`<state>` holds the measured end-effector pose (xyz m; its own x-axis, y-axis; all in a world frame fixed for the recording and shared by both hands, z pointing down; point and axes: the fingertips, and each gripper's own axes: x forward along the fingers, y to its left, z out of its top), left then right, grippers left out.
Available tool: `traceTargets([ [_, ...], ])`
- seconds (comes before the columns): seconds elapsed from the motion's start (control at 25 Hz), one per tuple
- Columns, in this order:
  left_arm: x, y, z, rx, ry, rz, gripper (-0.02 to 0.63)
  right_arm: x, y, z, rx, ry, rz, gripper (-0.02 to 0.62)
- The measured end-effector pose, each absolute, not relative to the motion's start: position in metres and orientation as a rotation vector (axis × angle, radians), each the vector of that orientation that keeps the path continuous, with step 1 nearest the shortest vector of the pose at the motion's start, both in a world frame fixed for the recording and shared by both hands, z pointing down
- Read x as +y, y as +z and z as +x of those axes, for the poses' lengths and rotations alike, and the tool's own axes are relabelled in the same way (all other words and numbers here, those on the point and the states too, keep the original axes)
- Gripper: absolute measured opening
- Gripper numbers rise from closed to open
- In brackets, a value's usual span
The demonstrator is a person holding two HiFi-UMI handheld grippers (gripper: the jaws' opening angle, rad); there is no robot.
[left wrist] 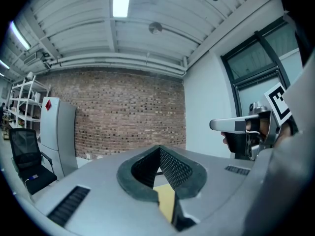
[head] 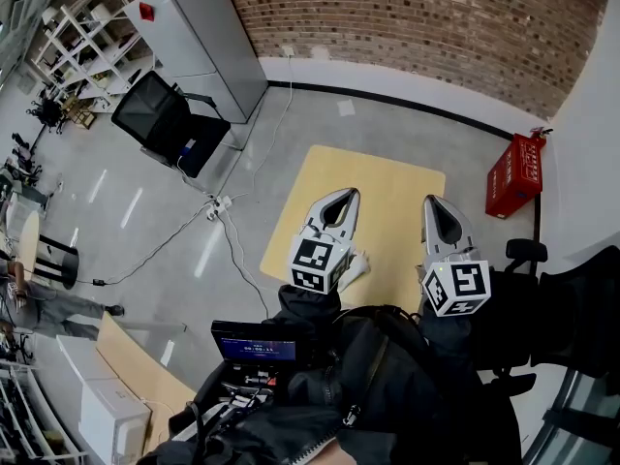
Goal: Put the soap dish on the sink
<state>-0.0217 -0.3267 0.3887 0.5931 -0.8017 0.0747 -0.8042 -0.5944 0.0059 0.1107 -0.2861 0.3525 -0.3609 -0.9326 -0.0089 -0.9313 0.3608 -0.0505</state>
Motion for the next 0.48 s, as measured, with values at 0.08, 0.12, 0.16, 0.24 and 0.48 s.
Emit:
traceTargets([
  [0.08,-0.3272,0.3894,-0.0223,-1.397,0.1,2.766,0.005,-0.2863,0.3526,0.1105,2.563,-0.057,-1.753,0.005],
  [0.12,-0.3275,0.3899,-0.0227,-1.397,0.101,2.764,0.005,-0.2863,0.3526,0.1101,2.564,-0.056,-1.752,0.005],
  [0.16,-0.3278,0.3902,-0.0231,-1.398,0.102,2.763,0.005,-0.2863,0.3526,0.1097,2.567,-0.054,-1.751,0.005],
  [0.24,-0.3281,0.3899,-0.0235,-1.399,0.102,2.763,0.003,-0.2864,0.3525,0.1085,2.572,-0.05,-1.745,0.005],
  [0.48,-0.3279,0.39,-0.0246,-1.41,0.104,2.762,0.004,-0.2858,0.3537,0.1056,2.589,-0.04,-1.743,0.005],
])
